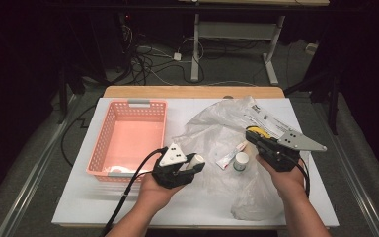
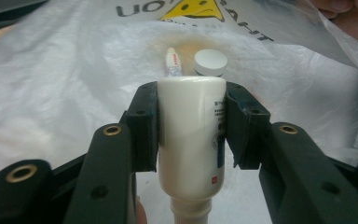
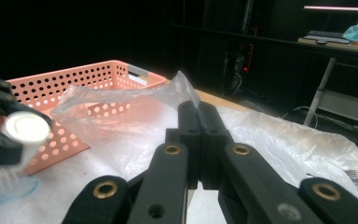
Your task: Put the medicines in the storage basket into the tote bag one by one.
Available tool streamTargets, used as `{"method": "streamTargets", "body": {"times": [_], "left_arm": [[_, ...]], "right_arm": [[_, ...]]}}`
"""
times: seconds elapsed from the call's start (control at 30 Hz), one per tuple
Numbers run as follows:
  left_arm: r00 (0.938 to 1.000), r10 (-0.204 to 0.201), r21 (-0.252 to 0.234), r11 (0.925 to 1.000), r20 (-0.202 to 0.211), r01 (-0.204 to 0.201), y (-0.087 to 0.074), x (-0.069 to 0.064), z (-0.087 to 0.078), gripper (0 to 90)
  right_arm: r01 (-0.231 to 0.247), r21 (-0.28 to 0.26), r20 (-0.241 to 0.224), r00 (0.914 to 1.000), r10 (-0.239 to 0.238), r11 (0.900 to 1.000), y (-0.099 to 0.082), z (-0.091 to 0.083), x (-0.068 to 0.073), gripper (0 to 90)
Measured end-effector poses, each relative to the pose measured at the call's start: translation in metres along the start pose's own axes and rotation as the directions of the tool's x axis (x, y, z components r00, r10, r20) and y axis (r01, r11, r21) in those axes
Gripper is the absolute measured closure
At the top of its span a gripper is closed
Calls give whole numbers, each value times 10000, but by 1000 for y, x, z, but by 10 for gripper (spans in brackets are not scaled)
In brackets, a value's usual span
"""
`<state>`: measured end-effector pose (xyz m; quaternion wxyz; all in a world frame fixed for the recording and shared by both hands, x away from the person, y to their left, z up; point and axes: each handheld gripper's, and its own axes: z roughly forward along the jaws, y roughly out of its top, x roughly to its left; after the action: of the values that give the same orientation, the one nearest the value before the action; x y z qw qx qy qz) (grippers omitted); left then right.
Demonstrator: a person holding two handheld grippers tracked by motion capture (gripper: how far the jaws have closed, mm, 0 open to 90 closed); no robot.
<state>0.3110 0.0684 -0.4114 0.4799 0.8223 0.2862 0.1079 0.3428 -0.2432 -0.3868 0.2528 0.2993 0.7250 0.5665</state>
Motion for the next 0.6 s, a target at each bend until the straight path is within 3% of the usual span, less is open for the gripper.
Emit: {"method": "streamTargets", "body": {"times": [0.23, 0.6], "left_arm": [[9998, 210, 116, 9997, -26, -209, 7, -8, 32, 579], [9990, 273, 62, 9996, -344, -271, 20, -1, 73, 579]], "right_arm": [[-11, -37, -15, 10000, 11, 10000, 1, 1, 1, 900], [-86, -127, -80, 9999, 85, 9999, 2, 4, 2, 900]]}}
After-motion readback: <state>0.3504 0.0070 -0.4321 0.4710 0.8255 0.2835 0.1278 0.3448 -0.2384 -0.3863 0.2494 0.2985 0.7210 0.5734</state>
